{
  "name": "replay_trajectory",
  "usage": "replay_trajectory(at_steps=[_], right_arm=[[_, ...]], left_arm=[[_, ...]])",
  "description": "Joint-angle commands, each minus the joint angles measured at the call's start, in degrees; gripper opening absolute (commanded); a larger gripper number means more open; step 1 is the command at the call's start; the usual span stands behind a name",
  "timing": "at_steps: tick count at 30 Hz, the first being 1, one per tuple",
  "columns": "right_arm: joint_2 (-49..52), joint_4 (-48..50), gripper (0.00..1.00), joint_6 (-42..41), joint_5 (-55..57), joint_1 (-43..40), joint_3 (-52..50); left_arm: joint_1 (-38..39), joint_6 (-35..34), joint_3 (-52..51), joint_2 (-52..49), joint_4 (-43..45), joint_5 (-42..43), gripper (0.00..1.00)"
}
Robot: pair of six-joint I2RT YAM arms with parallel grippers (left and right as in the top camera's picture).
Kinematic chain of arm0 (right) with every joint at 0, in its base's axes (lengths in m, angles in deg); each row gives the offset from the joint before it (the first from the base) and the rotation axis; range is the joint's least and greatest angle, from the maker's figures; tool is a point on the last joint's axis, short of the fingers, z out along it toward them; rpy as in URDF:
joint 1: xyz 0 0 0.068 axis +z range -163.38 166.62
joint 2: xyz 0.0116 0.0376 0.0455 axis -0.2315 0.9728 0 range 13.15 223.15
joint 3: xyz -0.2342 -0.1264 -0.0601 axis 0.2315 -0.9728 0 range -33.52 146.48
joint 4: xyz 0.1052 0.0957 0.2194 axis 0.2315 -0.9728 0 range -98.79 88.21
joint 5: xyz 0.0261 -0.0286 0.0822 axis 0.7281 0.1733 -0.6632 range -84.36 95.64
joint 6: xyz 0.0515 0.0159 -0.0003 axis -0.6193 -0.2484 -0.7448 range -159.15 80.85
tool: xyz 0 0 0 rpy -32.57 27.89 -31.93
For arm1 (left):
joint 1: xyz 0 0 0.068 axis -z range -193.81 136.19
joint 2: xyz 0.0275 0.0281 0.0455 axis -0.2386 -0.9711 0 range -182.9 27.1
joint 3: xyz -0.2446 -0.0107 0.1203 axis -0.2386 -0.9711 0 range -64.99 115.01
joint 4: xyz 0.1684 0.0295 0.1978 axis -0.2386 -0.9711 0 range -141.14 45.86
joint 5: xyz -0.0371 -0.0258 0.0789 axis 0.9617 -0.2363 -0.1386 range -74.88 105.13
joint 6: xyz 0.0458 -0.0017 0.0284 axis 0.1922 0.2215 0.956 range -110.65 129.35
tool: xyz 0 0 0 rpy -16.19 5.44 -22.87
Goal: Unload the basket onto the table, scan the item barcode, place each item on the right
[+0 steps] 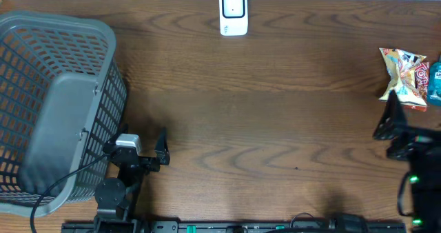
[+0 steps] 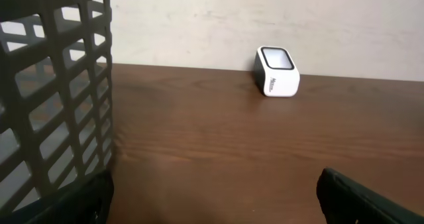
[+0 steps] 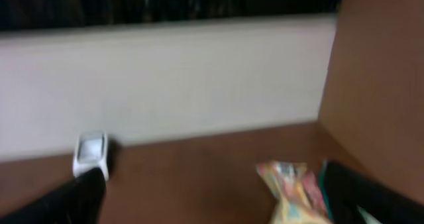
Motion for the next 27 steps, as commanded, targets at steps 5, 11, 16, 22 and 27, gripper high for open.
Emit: replay_trajectory(at_steps=[5, 11, 16, 22, 27], right_arm=[[-15.4, 22.0, 0.99, -4.1, -5.6, 0.5, -27.1], [-23.4, 39.1, 0.99, -4.2, -7.1, 1.9, -44.3], [-27.6, 43.7, 0.99, -4.2, -7.0, 1.9, -53.4], [-30.7, 43.7, 0.99, -4.2, -4.2, 2.1, -60.1], [-30.7, 43.8, 0.99, -4.2, -3.8, 2.4, -63.3]], left_arm=[[-0.3, -0.3, -1.5, 0.3, -1.0, 0.1, 0.98], [-0.3, -0.3, -1.5, 0.3, -1.0, 0.1, 0.98], [-0.3, -0.3, -1.5, 0.3, -1.0, 0.1, 0.98], [-0.3, -0.3, -1.5, 0.3, -1.0, 0.1, 0.98], [-0.3, -0.3, -1.5, 0.3, -1.0, 0.1, 0.98]])
